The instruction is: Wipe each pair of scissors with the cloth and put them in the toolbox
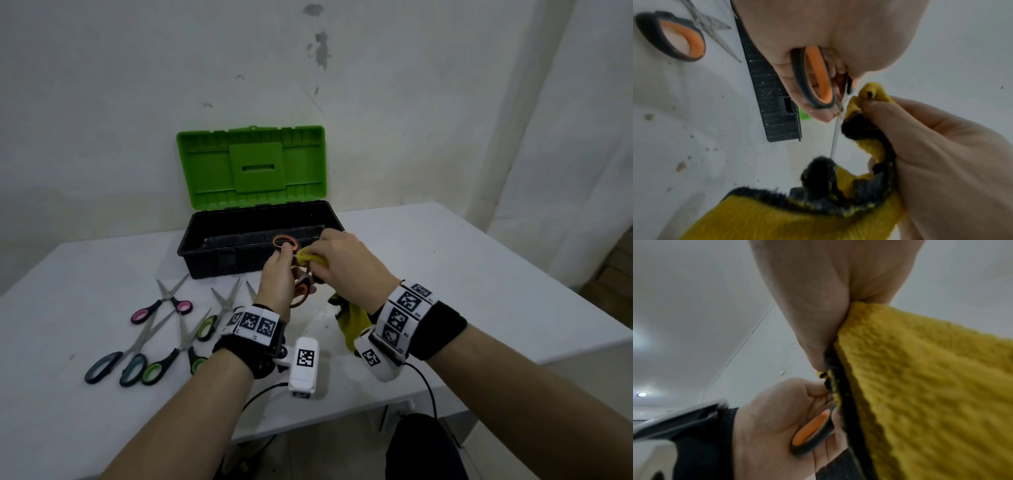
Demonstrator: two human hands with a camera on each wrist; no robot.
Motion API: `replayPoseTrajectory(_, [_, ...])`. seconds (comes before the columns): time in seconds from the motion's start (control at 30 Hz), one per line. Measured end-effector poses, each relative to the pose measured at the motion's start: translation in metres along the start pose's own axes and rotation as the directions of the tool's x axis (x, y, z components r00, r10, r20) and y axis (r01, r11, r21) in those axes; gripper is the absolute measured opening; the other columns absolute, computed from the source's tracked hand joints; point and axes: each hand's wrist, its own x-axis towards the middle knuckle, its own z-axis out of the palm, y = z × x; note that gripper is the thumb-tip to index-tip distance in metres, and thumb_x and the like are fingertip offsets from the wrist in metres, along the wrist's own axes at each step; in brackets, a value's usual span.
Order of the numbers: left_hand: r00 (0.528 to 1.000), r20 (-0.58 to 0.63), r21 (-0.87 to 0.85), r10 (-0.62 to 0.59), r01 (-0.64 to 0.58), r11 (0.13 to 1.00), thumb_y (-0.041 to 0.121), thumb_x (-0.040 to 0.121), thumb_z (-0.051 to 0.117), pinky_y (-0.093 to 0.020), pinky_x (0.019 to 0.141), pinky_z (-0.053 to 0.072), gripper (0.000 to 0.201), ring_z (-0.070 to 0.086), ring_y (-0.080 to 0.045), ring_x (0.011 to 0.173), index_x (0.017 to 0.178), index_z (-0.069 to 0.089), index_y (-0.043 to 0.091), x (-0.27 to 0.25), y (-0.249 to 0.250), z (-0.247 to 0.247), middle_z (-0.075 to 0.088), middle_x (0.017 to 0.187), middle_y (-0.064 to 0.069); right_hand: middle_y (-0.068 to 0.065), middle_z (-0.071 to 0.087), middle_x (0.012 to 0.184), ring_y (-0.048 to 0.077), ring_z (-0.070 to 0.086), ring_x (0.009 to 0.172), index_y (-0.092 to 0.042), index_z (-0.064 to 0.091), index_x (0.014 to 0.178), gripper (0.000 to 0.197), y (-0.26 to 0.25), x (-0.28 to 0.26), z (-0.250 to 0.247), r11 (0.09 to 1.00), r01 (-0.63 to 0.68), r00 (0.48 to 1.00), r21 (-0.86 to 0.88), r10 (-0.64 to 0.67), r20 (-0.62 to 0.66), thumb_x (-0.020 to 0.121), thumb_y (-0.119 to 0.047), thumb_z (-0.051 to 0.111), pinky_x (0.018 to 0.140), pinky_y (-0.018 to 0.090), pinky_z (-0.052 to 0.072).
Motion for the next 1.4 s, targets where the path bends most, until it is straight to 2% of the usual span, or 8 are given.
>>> replayPoseTrajectory(0.27, [1.000,0.009,-0.034,0.009,-0.009,0.999,0.037,0.108,0.032,-0.027,0.047,0.050,0.043,0.055,-0.020,0.055,0.101,0.061,0.005,0.004,0.003,-0.009,0.054,0.069,-0.008,0.000,0.054,0.096,0.019,0.054,0.085,-0.016,0.071,0.109,0.022,0.008,-0.006,-0.002,1.000,0.002,0.999,0.011,-0.002,0.053,0.094,-0.021,0.055,0.073,0.034,0.048])
replayPoseTrajectory(0.43, [1.000,0.029,-0.015,0.004,-0.003,1.000,0.036,0.107,0.036,-0.031,0.061,0.052,0.035,0.065,-0.023,0.076,0.101,0.063,0.013,0.002,0.001,0.001,0.066,0.085,-0.007,0.005,0.050,0.102,0.030,0.058,0.081,-0.013,0.065,0.104,0.019,-0.009,-0.003,0.018,0.998,0.045,0.992,-0.044,-0.040,0.124,0.095,-0.018,0.049,0.072,0.047,0.051])
replayPoseTrajectory(0.57, [0.999,0.038,0.001,-0.014,0.013,1.000,0.034,0.107,0.035,-0.024,0.055,0.051,0.036,0.063,-0.018,0.074,0.111,0.061,0.010,0.002,-0.001,0.000,0.065,0.084,-0.004,0.007,0.052,0.114,0.031,0.059,0.086,-0.010,0.066,0.102,0.019,-0.007,-0.006,0.024,0.991,0.127,0.978,-0.047,-0.117,0.171,0.095,-0.016,0.049,0.074,0.047,0.050])
replayPoseTrajectory(0.7, [0.999,0.036,-0.006,-0.024,0.024,1.000,0.036,0.107,0.035,-0.031,0.053,0.052,0.036,0.062,-0.023,0.067,0.106,0.061,0.011,0.004,-0.007,-0.003,0.065,0.085,-0.009,0.003,0.048,0.104,0.030,0.059,0.080,-0.019,0.065,0.109,0.020,0.000,-0.006,0.015,0.985,0.131,0.974,-0.111,-0.108,0.197,0.097,-0.017,0.048,0.070,0.045,0.051])
replayPoseTrajectory(0.9, [1.000,0.015,-0.031,-0.021,0.021,0.999,0.038,0.107,0.036,-0.031,0.049,0.049,0.035,0.057,-0.020,0.055,0.105,0.058,0.011,0.007,-0.011,-0.003,0.061,0.078,-0.009,0.004,0.050,0.098,0.025,0.054,0.077,-0.018,0.067,0.113,0.023,0.009,-0.006,0.003,0.995,0.064,0.998,-0.072,-0.065,-0.002,0.097,-0.016,0.050,0.067,0.039,0.049])
replayPoseTrajectory(1.13, [0.995,-0.097,-0.051,-0.020,0.015,0.999,0.039,0.107,0.035,-0.027,0.045,0.050,0.048,0.056,-0.021,0.056,0.112,0.061,-0.001,0.015,-0.007,-0.012,0.055,0.078,-0.010,0.003,0.048,0.099,0.027,0.056,0.079,-0.018,0.069,0.108,0.024,0.023,-0.017,0.006,0.996,-0.040,0.996,-0.074,0.046,0.075,0.098,-0.015,0.048,0.070,0.040,0.049])
replayPoseTrajectory(1.27, [0.998,-0.061,-0.051,-0.010,0.007,0.999,0.038,0.107,0.035,-0.029,0.045,0.048,0.043,0.055,-0.022,0.054,0.107,0.060,0.003,0.014,-0.011,-0.006,0.056,0.079,-0.011,0.004,0.052,0.103,0.023,0.054,0.081,-0.018,0.067,0.116,0.025,0.014,-0.012,0.004,1.000,0.008,0.999,-0.027,-0.009,-0.035,0.098,-0.016,0.050,0.068,0.036,0.047])
replayPoseTrajectory(1.4, [0.999,-0.049,-0.071,0.008,-0.011,0.997,0.039,0.107,0.035,-0.028,0.045,0.047,0.043,0.054,-0.020,0.051,0.107,0.060,0.003,0.013,-0.013,-0.001,0.055,0.070,-0.008,0.005,0.051,0.102,0.026,0.056,0.080,-0.016,0.067,0.114,0.025,0.015,-0.011,0.016,0.999,-0.023,1.000,-0.035,0.023,0.008,0.098,-0.015,0.047,0.070,0.038,0.050])
